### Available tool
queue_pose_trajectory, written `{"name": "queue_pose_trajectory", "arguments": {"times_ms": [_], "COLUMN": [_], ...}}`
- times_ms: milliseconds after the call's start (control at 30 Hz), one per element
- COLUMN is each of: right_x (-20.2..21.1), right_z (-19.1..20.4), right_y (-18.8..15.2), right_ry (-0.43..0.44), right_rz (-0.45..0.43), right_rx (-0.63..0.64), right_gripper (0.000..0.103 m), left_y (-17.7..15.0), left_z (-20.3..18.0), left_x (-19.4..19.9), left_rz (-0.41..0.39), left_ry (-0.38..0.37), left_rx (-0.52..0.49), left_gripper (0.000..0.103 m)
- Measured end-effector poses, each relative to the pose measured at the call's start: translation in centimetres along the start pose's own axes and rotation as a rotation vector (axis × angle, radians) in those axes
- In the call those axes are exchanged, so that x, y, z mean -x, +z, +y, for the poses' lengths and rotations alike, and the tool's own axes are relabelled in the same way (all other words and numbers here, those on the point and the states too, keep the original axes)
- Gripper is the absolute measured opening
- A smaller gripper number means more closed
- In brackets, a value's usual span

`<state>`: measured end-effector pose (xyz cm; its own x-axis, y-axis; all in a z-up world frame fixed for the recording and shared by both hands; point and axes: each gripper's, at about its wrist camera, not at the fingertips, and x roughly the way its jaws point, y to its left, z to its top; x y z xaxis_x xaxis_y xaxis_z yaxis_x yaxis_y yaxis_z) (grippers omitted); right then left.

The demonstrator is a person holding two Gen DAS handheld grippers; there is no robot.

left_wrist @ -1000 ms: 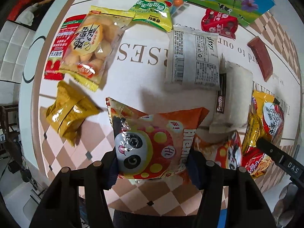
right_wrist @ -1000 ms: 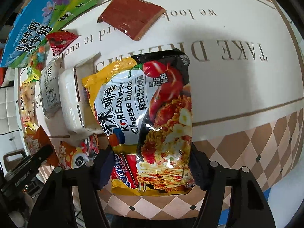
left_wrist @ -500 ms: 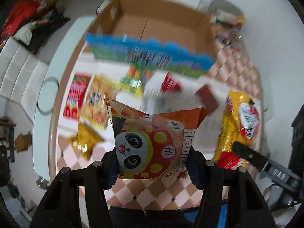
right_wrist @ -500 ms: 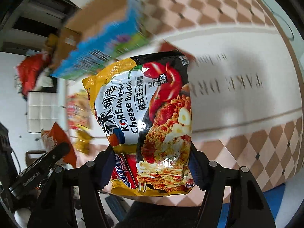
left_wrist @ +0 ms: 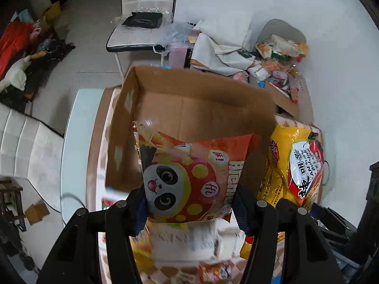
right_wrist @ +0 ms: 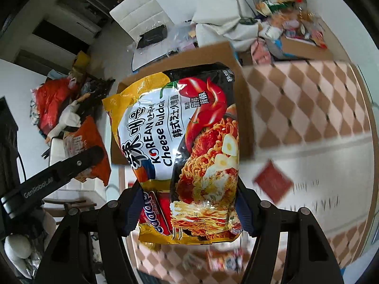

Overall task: Organize snacks
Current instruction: 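Carry both packets into the cardboard box and open both grippers, then grasp the yellow foil bag with the left gripper while the right grasps the white bread pack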

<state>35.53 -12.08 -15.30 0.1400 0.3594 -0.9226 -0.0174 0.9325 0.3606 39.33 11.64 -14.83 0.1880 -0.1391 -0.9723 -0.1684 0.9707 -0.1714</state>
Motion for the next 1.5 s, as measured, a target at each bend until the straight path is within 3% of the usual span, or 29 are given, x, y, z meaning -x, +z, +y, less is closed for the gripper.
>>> {"name": "queue_pose_trajectory", "arguments": {"times_ms": [267, 400, 633, 700, 767, 800, 833, 900, 1233, 1500], "right_x": [-11.1, -15.6, -21.8, -22.8, -23.7, -24.1, -24.3, -24.2, -21.3, -16.0], "right_z": [1.9, 1.2, -0.6, -0.9, -1.0, -1.1, -1.0, -0.6, 2.6, 3.6], "right_y": [9.0, 10.4, 12.0, 12.4, 12.6, 12.7, 12.9, 13.0, 11.0, 7.0], "right_ry": [-0.091, -0.132, -0.172, -0.172, -0.187, -0.195, -0.204, -0.216, -0.266, -0.284], "right_rz": [0.073, 0.118, 0.178, 0.189, 0.217, 0.227, 0.228, 0.219, 0.168, 0.043], "right_rx": [-0.042, -0.062, -0.096, -0.095, -0.089, -0.079, -0.068, -0.033, 0.018, 0.071], "right_gripper": [0.070, 0.070, 0.070, 0.070, 0.072, 0.078, 0.091, 0.098, 0.098, 0.098], "left_y": [7.2, 9.2, 10.1, 10.1, 10.0, 10.1, 10.0, 9.7, 7.2, 3.4], "left_z": [0.2, -0.4, -1.2, -0.9, -0.6, -0.9, -0.9, -0.7, 1.3, 1.5], "left_x": [-10.2, -15.3, -19.9, -20.1, -20.5, -20.6, -20.5, -20.0, -15.1, -10.0], "left_rz": [0.131, 0.221, 0.281, 0.279, 0.289, 0.290, 0.286, 0.268, 0.180, 0.028], "left_ry": [0.019, -0.009, -0.019, -0.025, -0.017, -0.013, -0.010, -0.013, -0.038, -0.019], "left_rx": [-0.019, -0.058, -0.094, -0.101, -0.112, -0.118, -0.127, -0.137, -0.133, -0.137], "left_gripper": [0.057, 0.057, 0.058, 0.060, 0.076, 0.089, 0.091, 0.091, 0.091, 0.091]}}
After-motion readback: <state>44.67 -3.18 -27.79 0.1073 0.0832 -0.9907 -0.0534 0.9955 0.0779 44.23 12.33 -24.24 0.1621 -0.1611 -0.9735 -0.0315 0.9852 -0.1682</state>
